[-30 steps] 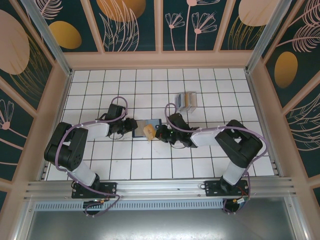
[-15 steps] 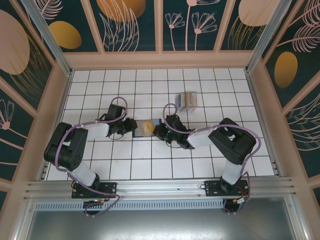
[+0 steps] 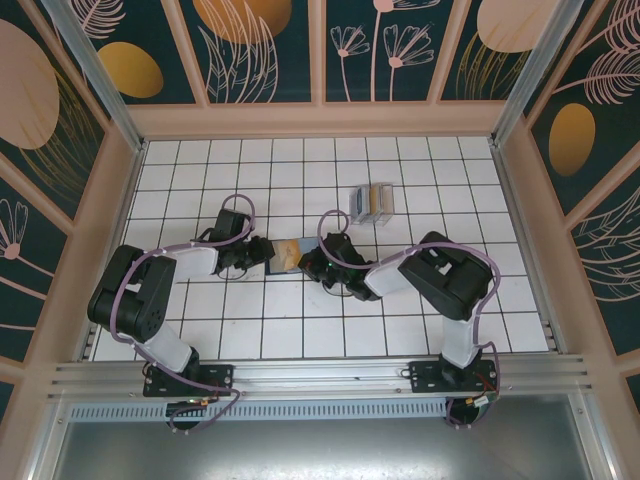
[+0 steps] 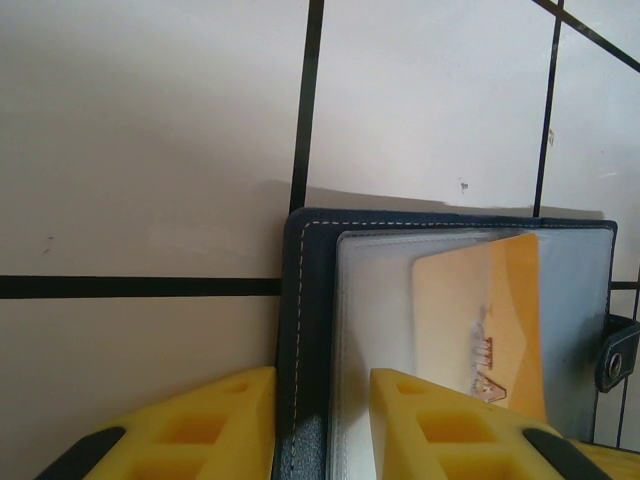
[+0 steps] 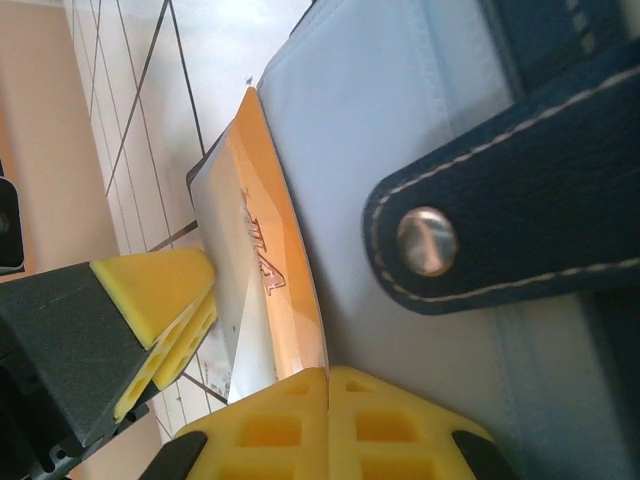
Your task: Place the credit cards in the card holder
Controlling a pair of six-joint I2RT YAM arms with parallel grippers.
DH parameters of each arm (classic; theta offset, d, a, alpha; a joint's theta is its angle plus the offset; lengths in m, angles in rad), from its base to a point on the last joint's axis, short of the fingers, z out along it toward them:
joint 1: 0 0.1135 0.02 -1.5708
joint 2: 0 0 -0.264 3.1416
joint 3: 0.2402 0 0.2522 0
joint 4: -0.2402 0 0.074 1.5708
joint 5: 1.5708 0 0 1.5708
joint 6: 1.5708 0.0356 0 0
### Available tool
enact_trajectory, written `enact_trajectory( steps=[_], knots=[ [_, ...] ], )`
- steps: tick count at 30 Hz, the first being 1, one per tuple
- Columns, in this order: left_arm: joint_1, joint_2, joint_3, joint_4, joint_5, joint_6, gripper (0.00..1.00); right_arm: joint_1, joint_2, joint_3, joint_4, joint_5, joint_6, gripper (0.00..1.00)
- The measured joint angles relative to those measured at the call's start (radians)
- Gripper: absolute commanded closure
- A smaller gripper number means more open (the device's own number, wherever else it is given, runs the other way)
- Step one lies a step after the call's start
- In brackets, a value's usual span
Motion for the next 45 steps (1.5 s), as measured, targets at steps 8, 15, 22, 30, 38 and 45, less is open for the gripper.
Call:
enact_trajectory(
  steps=[8, 15, 22, 30, 38, 45],
  knots=[
    [-0.001, 0.000, 0.000, 0.000, 0.000, 0.000, 0.69, 0.029, 0.011, 0.046, -0.005, -0.003, 0.003, 0.92],
    [-0.002, -0.001, 0.000, 0.001, 0.001, 0.000, 0.69, 0.042, 0.034, 0.079, -0.037, -0.006, 0.005, 0.82],
    [-0.021, 0.000, 0.000, 0.002, 0.027, -0.002, 0.68, 0.047, -0.038, 0.050, -0.110, 0.038, -0.024, 0.71],
    [-0.025, 0.000, 0.000, -0.001, 0.037, -0.007, 0.66, 0.051, -0.166, 0.036, -0.235, 0.121, -0.099, 0.60],
    [-0.025, -0.004, -0.008, 0.011, 0.038, -0.019, 0.63, 0.050, -0.125, 0.109, -0.338, 0.139, -0.215, 0.61],
    [-0.025, -0.019, -0.023, 0.014, 0.039, -0.019, 0.63, 0.061, 0.013, 0.231, -0.349, 0.079, -0.283, 0.62]
  ],
)
